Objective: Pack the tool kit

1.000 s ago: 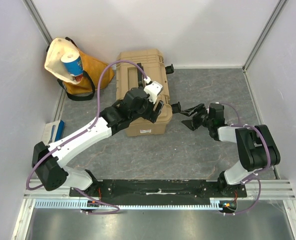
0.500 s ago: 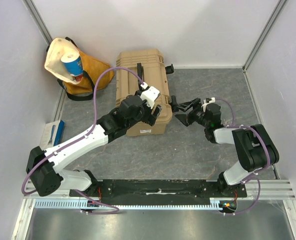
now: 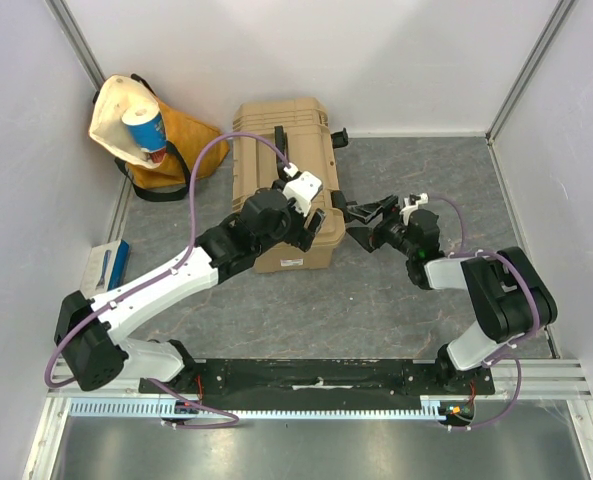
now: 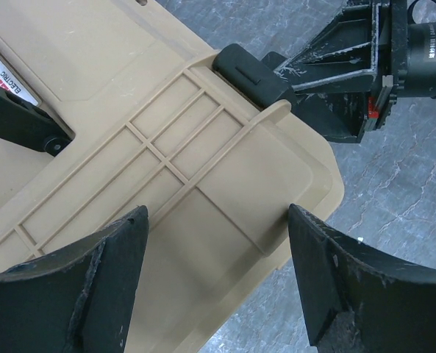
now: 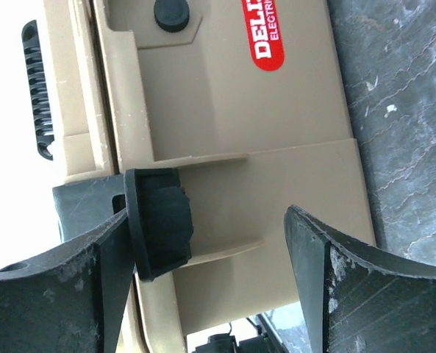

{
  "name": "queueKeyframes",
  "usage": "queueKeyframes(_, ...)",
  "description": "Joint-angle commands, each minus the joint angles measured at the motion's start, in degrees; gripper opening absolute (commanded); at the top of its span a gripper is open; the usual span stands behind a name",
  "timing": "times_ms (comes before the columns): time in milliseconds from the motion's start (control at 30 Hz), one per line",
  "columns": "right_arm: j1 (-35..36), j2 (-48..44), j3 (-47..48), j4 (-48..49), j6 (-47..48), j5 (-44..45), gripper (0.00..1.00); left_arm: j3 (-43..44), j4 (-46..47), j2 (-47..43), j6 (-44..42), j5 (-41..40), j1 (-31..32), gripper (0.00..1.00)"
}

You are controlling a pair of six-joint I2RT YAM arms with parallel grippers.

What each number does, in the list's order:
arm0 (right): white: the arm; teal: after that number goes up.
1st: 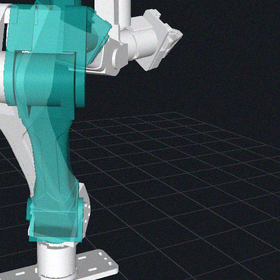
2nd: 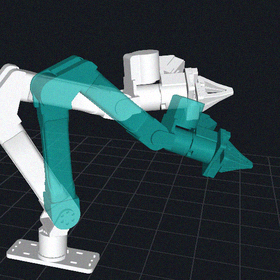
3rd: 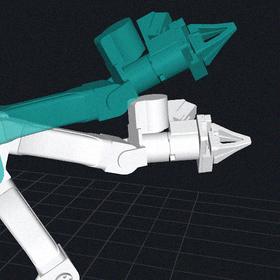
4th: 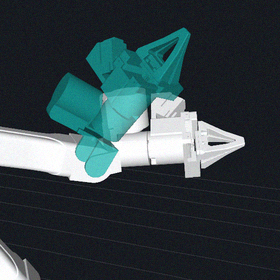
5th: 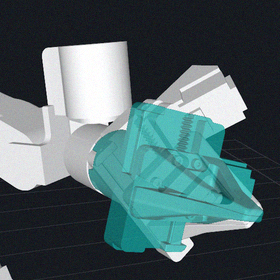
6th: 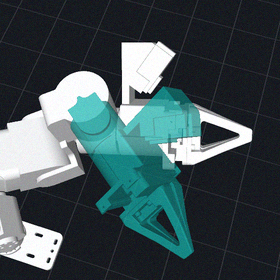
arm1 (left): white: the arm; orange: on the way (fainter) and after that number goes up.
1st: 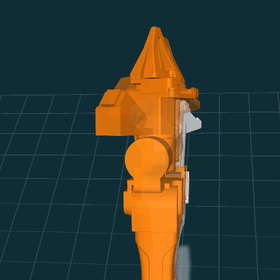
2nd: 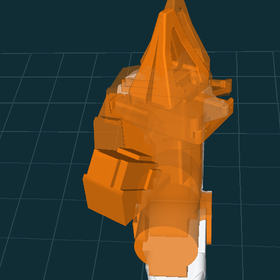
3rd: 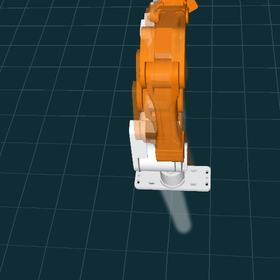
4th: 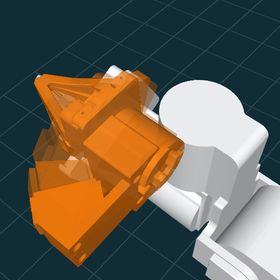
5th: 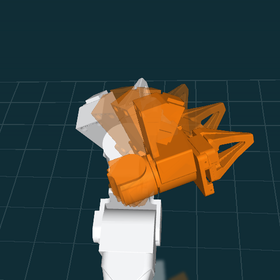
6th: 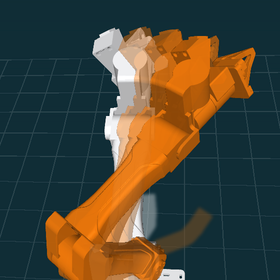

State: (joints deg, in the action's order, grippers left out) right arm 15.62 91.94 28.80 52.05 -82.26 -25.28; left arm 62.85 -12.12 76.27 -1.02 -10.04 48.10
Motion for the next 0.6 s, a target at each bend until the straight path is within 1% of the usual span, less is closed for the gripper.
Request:
queueKeyframes(0, 1.78, -1.76, 4.85, -10.70, 9.45, 1.89, 0.86, -3.44, -16.53, 5.73, 0.40, -2.26, -0.72, 0.81)
queueKeyframes(100, 3.45, -3.78, 8.98, -23.09, 18.06, 6.10, 0.91, -1.60, -16.97, 5.47, 4.08, -1.65, -0.64, 0.81)
queueKeyframes(167, 4.59, -3.70, 11.45, -28.74, 21.77, 8.04, 0.93, 1.21, -17.59, 5.38, 7.06, -1.65, -0.72, 0.82)
queueKeyframes(233, 5.47, -3.44, 12.59, -31.38, 23.98, 9.54, 0.94, 4.72, -17.59, 5.29, 9.71, -1.47, -0.72, 0.83)
queueKeyframes(367, 8.19, -2.30, 15.76, -37.80, 28.20, 12.53, 0.95, 12.63, -18.46, 8.36, 15.16, -5.16, -0.90, 0.85)
queueKeyframes(500, 11.97, -1.42, 17.78, -40.80, 30.66, 15.52, 0.96, 20.80, -24.78, 14.51, 19.20, -9.20, -1.08, 0.87)
queueKeyframes(567, 12.94, -0.71, 17.96, -41.33, 30.84, 15.96, 0.96, 23.27, -27.94, 16.97, 21.13, -11.22, -1.51, 0.87)
